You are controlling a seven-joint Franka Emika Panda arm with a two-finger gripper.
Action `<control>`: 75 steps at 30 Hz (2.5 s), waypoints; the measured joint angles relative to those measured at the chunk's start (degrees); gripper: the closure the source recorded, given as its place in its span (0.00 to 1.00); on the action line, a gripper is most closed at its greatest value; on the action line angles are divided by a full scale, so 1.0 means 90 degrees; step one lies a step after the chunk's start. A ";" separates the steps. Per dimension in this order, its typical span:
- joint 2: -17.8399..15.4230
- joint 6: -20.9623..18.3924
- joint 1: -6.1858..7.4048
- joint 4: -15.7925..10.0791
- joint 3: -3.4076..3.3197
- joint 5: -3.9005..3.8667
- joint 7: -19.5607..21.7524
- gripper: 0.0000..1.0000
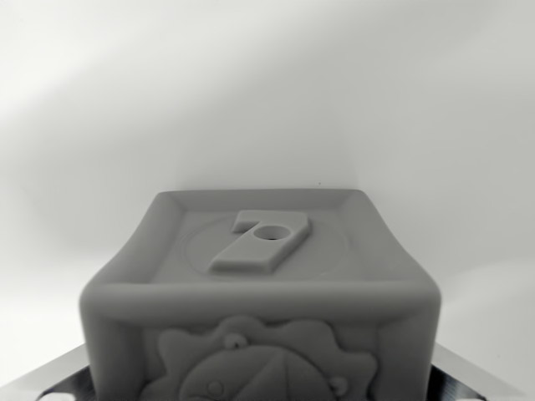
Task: Destack cube
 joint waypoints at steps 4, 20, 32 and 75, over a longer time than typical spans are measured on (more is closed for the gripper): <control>0.0020 0.0012 -0.0004 0.0012 0.0004 0.0000 0.0000 1.00; 0.0027 0.0017 -0.0010 0.0014 0.0009 0.0000 0.0000 0.00; 0.0027 0.0018 -0.0010 0.0014 0.0010 0.0000 0.0000 0.00; -0.1229 -0.0924 0.0069 -0.0258 -0.0091 -0.0033 0.0015 0.00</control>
